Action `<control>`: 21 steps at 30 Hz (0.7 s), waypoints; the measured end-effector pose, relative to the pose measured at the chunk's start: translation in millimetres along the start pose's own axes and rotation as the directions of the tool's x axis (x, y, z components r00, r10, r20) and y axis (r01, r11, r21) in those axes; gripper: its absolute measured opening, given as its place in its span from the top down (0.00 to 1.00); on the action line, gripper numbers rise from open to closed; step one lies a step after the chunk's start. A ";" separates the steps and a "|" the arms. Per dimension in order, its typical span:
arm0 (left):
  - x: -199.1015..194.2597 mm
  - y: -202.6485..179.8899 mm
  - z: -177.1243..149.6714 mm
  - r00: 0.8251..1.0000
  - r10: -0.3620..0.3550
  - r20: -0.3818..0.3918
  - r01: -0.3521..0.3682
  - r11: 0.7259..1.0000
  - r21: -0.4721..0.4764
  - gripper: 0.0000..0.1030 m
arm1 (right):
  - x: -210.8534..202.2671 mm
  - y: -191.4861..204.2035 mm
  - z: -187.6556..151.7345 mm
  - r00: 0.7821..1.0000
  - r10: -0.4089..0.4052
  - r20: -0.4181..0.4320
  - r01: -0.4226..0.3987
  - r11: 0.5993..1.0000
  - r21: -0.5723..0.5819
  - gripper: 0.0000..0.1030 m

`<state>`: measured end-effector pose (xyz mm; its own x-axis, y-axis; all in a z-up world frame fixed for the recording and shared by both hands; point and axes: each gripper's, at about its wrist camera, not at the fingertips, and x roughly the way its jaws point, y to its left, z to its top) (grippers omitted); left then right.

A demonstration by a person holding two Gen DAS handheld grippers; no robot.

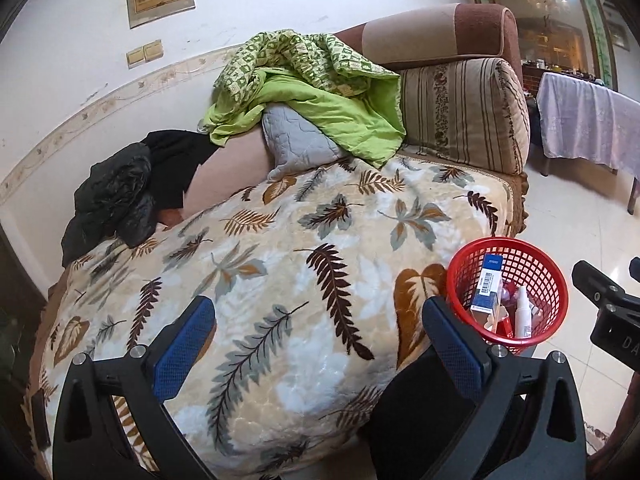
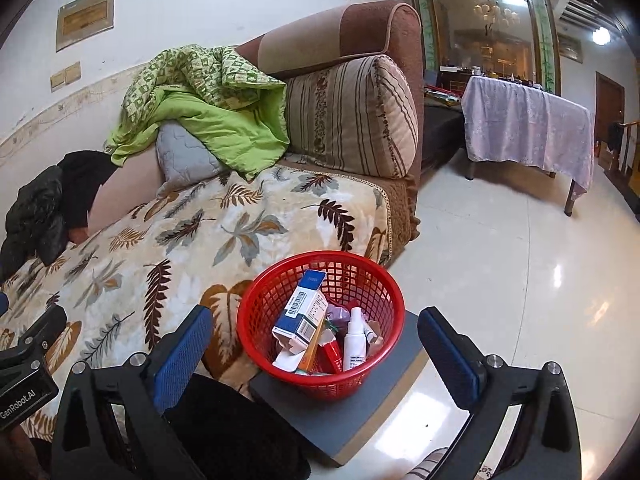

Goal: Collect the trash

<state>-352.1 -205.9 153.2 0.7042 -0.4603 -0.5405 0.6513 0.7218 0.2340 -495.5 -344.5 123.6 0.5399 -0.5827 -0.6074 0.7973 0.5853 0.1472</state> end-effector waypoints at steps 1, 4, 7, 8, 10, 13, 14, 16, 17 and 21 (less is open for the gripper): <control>0.0 1.1 -0.4 1.000 -0.004 0.000 0.004 1.000 0.000 0.00 | 0.6 -0.4 0.0 1.000 0.001 -0.001 -0.001 1.000 0.001 0.00; 2.2 0.4 -1.1 1.000 -0.011 -0.005 0.011 1.000 -0.001 0.00 | 1.8 -0.2 0.0 1.000 0.003 -0.005 -0.003 1.000 -0.003 0.00; 3.2 -0.1 -2.1 1.000 -0.006 -0.008 0.006 1.000 0.001 0.00 | 3.4 0.4 -0.5 1.000 0.006 -0.006 -0.006 1.000 -0.007 0.00; 3.2 -0.1 -2.4 1.000 -0.003 -0.007 0.003 1.000 0.002 0.00 | 3.6 0.7 -0.6 1.000 0.007 -0.007 -0.007 1.000 -0.008 0.00; 3.6 -0.1 -2.8 1.000 -0.002 -0.007 0.002 1.000 0.001 0.00 | 4.5 1.9 -0.5 1.000 0.008 -0.008 -0.008 1.000 -0.011 0.00; 3.7 0.6 -3.2 1.000 -0.005 -0.006 0.005 1.000 -0.001 0.00 | 5.7 2.9 -0.7 1.000 0.007 -0.013 -0.007 1.000 -0.014 0.00; 3.5 0.9 -3.0 1.000 -0.004 -0.007 0.004 1.000 0.001 0.00 | 5.8 3.0 -0.8 1.000 0.006 -0.014 -0.006 1.000 -0.014 0.00; 3.5 1.4 -3.3 1.000 -0.004 -0.007 0.004 1.000 0.001 0.00 | 6.0 3.0 -1.1 1.000 0.005 -0.016 -0.005 1.000 -0.014 0.00; 3.4 1.7 -3.2 1.000 -0.005 -0.007 0.005 1.000 0.001 0.00 | 6.1 3.0 -1.1 1.000 0.005 -0.016 -0.005 1.000 -0.014 0.00; 3.7 2.3 -4.1 1.000 -0.004 -0.006 0.004 1.000 -0.002 0.00 | 6.1 2.8 -1.3 1.000 0.005 -0.016 -0.005 1.000 -0.015 0.00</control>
<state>-349.2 -203.9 148.5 0.7000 -0.4596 -0.5466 0.6534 0.7211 0.2304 -490.3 -345.6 119.3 0.5397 -0.5709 -0.6187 0.7902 0.5970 0.1385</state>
